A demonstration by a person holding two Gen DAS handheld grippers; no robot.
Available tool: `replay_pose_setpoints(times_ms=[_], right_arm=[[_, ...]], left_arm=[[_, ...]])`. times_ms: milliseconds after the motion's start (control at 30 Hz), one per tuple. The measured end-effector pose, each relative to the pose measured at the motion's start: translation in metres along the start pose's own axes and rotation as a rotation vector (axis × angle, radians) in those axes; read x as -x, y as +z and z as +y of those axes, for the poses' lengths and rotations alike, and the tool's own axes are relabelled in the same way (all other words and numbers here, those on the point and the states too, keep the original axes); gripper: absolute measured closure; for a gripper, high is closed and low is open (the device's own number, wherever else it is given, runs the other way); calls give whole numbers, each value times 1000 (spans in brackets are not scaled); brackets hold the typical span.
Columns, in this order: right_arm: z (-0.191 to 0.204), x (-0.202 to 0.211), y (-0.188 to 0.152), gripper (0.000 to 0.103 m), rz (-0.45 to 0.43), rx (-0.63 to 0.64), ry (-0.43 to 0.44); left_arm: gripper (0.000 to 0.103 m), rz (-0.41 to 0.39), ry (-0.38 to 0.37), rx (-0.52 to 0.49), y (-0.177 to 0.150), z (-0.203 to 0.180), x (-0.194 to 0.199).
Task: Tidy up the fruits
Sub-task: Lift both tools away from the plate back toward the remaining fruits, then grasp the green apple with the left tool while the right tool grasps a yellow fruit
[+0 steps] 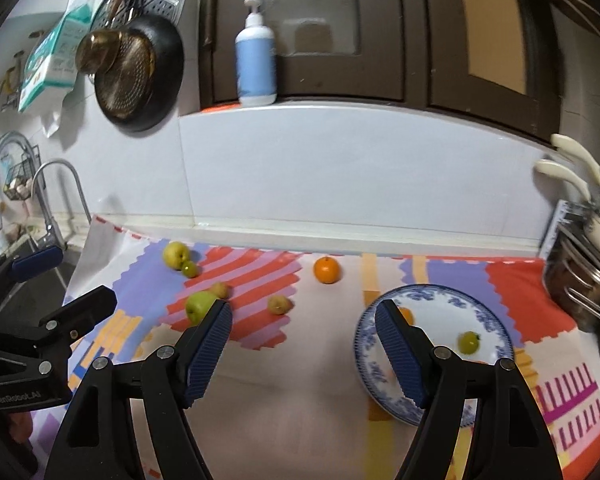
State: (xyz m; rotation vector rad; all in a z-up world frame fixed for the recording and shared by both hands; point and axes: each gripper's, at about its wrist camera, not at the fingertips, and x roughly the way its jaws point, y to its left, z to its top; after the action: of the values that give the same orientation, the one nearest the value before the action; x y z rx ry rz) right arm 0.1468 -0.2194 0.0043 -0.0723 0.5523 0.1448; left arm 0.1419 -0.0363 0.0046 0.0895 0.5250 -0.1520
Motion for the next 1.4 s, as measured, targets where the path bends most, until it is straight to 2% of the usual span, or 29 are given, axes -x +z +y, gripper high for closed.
replay_pose_setpoints(times_ms=[233,567,733,867,1067,1400], right_arm=[[10,-41,3,29,54,41,42],[11,-114,-1,30,170,91,82],[11,-149,-6,39,238,102,115],[11,-169,-9,41,273,101,130],[7,-190,-13,49,314,77,146],[7,-205,-13,62,332,62,161]], left_arm=[[11,63,-50,24,-8,12,-41],[19,172,-91,-7,-22,11,-107],[23,209,-127,-28,-24,5,-130],[30,237,-147,-39,-26,3,-144],[38,273,-168,-17,-27,4,-160],[53,300,-188,4,-29,5,-171]])
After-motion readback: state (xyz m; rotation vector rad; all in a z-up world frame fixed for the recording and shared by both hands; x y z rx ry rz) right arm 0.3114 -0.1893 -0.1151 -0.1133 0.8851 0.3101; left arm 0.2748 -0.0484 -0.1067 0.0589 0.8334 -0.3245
